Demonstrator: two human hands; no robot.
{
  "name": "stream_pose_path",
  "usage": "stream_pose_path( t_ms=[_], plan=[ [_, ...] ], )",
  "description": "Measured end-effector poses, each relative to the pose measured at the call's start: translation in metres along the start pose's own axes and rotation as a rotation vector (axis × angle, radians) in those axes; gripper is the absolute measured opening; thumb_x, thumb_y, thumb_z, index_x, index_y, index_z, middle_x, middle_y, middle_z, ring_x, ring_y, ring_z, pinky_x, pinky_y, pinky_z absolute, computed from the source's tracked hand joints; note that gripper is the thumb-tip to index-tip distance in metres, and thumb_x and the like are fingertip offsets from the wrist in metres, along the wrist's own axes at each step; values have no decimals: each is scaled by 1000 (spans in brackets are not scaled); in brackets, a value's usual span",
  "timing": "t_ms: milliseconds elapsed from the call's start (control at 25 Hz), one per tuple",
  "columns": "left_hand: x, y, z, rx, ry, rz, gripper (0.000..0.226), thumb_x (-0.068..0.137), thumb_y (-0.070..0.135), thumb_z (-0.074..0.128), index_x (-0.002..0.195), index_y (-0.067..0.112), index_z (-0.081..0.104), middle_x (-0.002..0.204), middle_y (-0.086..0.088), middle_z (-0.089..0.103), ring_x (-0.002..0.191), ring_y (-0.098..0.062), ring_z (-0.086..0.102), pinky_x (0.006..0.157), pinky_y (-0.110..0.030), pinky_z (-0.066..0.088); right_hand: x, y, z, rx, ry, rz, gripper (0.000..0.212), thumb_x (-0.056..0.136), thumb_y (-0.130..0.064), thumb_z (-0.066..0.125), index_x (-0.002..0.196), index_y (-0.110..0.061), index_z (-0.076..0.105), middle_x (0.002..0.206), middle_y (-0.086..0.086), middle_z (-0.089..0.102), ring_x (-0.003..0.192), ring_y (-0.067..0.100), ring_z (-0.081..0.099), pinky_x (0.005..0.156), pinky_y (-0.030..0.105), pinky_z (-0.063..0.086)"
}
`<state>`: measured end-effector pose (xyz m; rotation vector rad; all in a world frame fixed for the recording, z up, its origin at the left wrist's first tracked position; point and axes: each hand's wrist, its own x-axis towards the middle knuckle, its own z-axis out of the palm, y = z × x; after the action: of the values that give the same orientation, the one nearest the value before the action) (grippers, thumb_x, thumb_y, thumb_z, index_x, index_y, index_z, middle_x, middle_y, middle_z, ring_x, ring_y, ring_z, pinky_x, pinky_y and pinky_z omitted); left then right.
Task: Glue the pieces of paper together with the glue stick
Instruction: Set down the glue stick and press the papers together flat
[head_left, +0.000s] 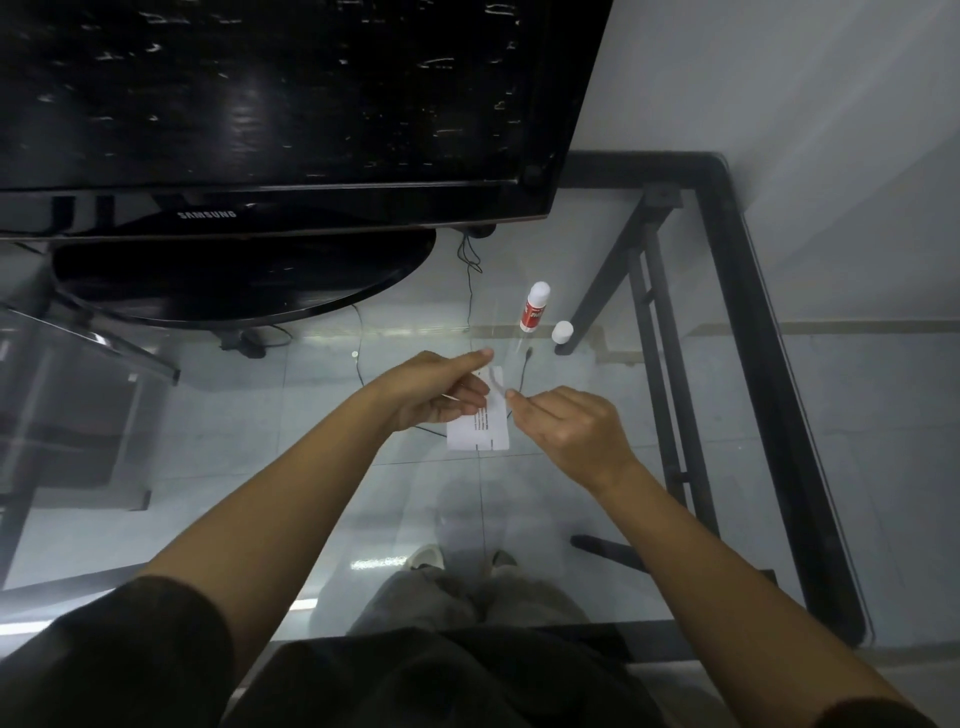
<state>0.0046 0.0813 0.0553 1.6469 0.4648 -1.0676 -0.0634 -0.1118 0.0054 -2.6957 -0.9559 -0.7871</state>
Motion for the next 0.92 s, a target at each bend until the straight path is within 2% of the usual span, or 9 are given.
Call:
stream_pose_path(
  t_ms=[120,200,320,400,480,560,680,800,920],
  plan=[
    [5,2,1,-13,51,48,17,83,21,67,74,7,66,68,-5,65,60,-10,60,49,-16,49,2,-4,7,26,-39,-4,16,83,-22,70,95,-13,73,69,1,72,55,16,65,42,25,51],
    [9,5,-5,101,131,136,11,84,13,66,78,5,66,68,-4,62,60,-10,58,54,-16,48,4,-9,2,130,-25,102,28,92,-33,57,95,-11,74,78,3,75,63,17,70,50,29,57],
    [9,15,-20,668,192,398,14,85,19,64,88,8,71,76,-3,66,66,-10,57,63,-20,45,23,-10,-11,295,-18,455,28,89,-27,60,104,-6,70,94,10,74,84,23,69,77,32,57],
    [4,27,-25,956,127,543,16,87,21,62,93,10,73,86,-4,71,74,-12,59,73,-25,47,38,-7,-13,398,-195,710,33,90,-30,58,117,-11,62,111,8,67,101,24,61,90,35,49],
    [1,38,-25,1064,53,613,18,87,19,63,98,9,72,94,-5,71,78,-14,60,75,-26,47,51,-7,-10,593,-368,882,40,89,-34,59,125,-16,56,116,5,65,103,20,60,92,33,47],
    [0,46,-24,1106,18,628,19,86,20,63,99,9,72,96,-5,72,80,-15,61,74,-25,45,58,-9,-6,709,-401,977,38,87,-28,63,122,-14,58,110,7,68,95,19,64,89,30,49],
    [2,43,-25,997,74,623,25,85,26,64,104,12,70,101,-3,72,91,-16,62,83,-28,48,59,-11,-2,811,-306,1130,24,84,-21,67,106,-11,64,94,5,70,82,14,62,78,23,51],
    [6,10,-24,564,212,508,37,82,34,68,113,15,63,95,1,66,89,-14,60,84,-27,49,50,-11,6,938,-261,1309,14,83,-22,68,93,-17,59,90,3,69,79,15,64,78,27,52],
    [11,-38,-9,133,221,312,20,82,20,69,98,11,62,86,-5,61,85,-22,63,81,-31,56,36,-16,16,958,-304,1412,18,83,-22,68,95,-12,60,92,5,70,76,13,64,75,26,54]
  ],
)
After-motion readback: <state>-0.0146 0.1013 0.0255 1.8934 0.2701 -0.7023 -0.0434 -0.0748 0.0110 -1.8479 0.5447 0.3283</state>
